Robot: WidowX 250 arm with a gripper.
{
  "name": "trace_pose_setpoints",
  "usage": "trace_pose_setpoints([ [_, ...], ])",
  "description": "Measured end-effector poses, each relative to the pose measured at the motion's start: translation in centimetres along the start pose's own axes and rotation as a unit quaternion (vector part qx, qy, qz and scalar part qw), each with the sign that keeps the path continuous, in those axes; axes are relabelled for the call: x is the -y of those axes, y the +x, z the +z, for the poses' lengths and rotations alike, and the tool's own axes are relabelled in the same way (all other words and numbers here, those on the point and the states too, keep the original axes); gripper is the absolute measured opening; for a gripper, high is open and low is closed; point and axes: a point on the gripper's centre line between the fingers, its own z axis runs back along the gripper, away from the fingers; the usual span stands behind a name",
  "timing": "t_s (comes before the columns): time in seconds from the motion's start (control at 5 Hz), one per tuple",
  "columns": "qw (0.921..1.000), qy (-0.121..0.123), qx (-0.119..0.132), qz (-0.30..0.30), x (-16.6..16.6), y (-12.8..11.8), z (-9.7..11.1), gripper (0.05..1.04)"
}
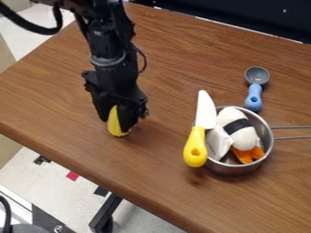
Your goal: Move the corn to the upper middle of the table
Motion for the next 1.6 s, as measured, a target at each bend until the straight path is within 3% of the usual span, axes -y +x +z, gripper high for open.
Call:
trace_pose_setpoints([
  [0.4,0.9999,-0.013,-0.011,-0.003,0.4,0.1,0.2,0.512],
  [0.6,0.9994,-0.034,-0.002,0.002,0.6,1.8,1.9,0.512],
  [0.8,0.9980,-0.053,0.015,0.029,0.6,4.3,4.5,0.512],
  [1.0,0.9952,-0.062,0.027,0.071,1.7,7.0,5.1,0.512],
  [1.2,0.9919,-0.064,0.023,0.108,3.5,9.5,4.4,0.512],
  [1.6,0.9833,-0.069,0.055,0.159,6.1,13.7,4.4,0.512],
])
